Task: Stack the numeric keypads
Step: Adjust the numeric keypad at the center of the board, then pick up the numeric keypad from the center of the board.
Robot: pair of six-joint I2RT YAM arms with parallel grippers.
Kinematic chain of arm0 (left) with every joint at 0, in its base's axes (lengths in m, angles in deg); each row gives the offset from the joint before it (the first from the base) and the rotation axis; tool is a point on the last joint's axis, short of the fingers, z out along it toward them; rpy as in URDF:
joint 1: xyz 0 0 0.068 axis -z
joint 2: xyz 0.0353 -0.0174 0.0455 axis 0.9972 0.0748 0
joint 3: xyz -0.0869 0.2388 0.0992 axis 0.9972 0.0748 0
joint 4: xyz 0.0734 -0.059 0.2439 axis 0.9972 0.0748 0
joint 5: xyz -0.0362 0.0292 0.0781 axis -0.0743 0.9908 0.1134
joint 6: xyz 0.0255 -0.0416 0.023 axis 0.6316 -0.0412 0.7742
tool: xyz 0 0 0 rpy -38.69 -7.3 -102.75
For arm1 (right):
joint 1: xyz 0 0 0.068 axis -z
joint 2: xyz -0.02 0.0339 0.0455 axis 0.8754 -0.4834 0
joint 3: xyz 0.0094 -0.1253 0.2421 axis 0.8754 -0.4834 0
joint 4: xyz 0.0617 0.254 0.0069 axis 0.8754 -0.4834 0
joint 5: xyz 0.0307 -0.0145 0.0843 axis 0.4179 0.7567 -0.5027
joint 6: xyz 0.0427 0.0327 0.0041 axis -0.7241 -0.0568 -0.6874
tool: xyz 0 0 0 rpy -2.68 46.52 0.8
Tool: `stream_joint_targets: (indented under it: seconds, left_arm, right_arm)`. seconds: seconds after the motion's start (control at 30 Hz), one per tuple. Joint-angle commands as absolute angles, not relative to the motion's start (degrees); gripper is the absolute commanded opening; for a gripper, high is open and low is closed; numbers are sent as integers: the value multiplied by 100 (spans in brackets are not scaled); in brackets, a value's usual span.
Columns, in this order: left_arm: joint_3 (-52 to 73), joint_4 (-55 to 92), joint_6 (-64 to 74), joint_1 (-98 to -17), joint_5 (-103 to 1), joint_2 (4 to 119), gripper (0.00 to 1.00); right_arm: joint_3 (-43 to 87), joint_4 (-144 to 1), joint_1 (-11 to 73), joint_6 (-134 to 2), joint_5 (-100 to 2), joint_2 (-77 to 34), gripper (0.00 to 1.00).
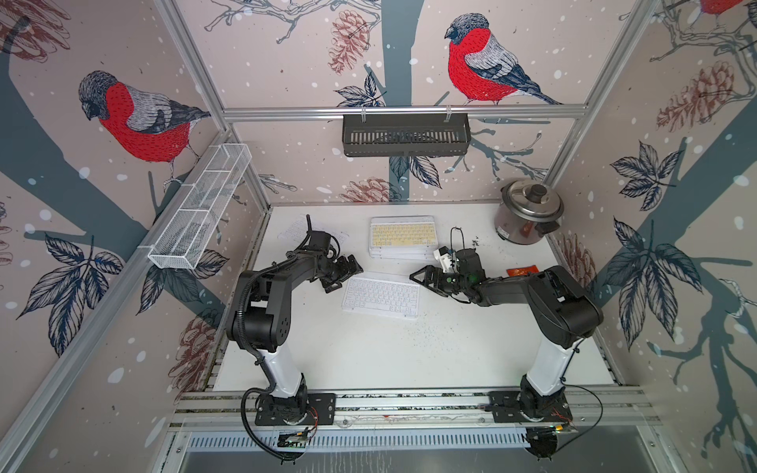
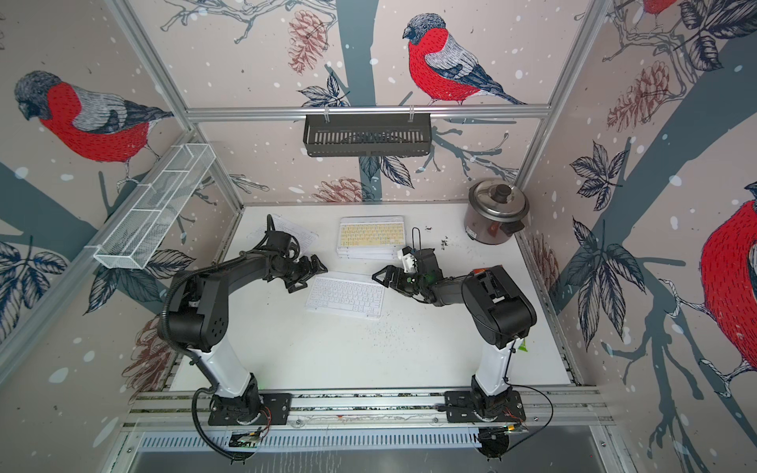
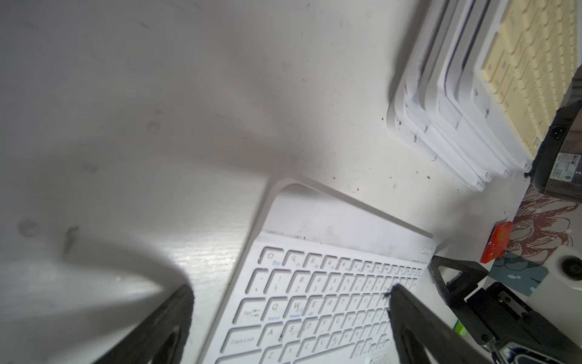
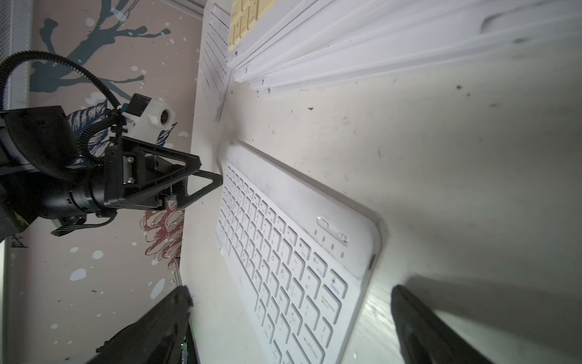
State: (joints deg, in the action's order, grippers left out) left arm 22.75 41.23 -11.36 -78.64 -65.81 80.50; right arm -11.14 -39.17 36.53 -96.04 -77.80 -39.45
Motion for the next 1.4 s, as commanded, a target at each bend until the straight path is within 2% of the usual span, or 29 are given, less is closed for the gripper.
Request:
stream_joint_targets:
  seconds: [0.0, 0.67, 1.37]
  left_arm:
    - [2262, 4060, -1201, -7834, -6556, 8111, 96]
    - [2245, 4020, -1202, -7780, -6660, 8265, 96]
    - [2300, 3952, -1220, -7780, -6755, 8309, 96]
  right_arm:
    - [-1229, -3106, 3739, -10120, -7982, -4059, 100]
    - [-1216, -1838, 3675, -10926, -8340, -4589, 100]
    - [-1044, -1990, 3727, -10779, -7938, -4836, 100]
